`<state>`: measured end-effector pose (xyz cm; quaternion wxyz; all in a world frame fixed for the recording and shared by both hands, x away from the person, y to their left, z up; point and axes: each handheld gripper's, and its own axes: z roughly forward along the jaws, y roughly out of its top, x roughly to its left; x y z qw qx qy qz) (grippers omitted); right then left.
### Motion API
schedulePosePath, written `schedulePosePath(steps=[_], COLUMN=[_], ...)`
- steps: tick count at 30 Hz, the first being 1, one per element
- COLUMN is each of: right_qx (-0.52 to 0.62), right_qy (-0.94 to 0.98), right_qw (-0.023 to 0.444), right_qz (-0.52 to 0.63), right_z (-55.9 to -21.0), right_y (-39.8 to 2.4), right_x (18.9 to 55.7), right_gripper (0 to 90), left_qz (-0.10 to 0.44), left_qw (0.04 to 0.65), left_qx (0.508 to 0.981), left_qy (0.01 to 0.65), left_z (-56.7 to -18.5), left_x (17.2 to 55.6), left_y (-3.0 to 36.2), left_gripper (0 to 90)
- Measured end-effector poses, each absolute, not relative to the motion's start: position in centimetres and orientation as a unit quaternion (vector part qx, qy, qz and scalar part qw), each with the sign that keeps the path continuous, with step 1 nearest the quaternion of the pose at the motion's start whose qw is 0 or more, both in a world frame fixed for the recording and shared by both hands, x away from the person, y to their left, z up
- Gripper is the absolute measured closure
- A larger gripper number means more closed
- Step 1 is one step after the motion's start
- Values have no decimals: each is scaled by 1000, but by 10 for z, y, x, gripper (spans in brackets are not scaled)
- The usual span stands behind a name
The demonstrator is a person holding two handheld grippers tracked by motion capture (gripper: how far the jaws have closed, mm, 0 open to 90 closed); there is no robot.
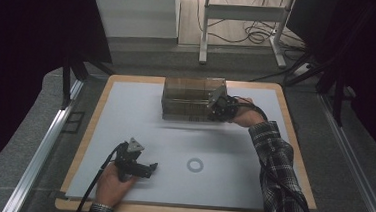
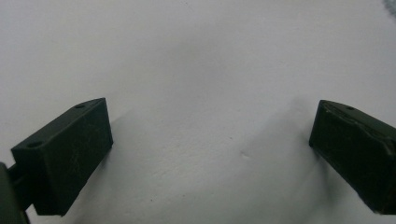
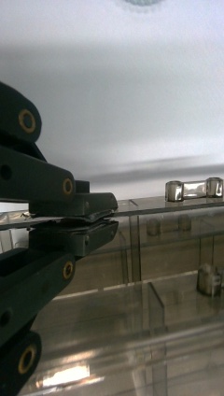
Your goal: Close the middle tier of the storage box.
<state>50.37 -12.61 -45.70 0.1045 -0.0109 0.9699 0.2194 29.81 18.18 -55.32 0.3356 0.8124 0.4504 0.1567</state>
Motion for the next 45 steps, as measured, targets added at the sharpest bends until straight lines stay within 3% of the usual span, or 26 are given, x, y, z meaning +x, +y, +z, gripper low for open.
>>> schedulePosePath(steps=[45], right_qx=[-72], right_qy=[971], right_qw=[93], right_qz=[209], right_z=[-456], right_y=[-128], right_x=[475], right_gripper=[857], left_qz=[156], left_qw=[336], left_qx=[812], left_qy=[451], left_z=[-553], left_x=[298], left_y=[182], left_gripper=[0])
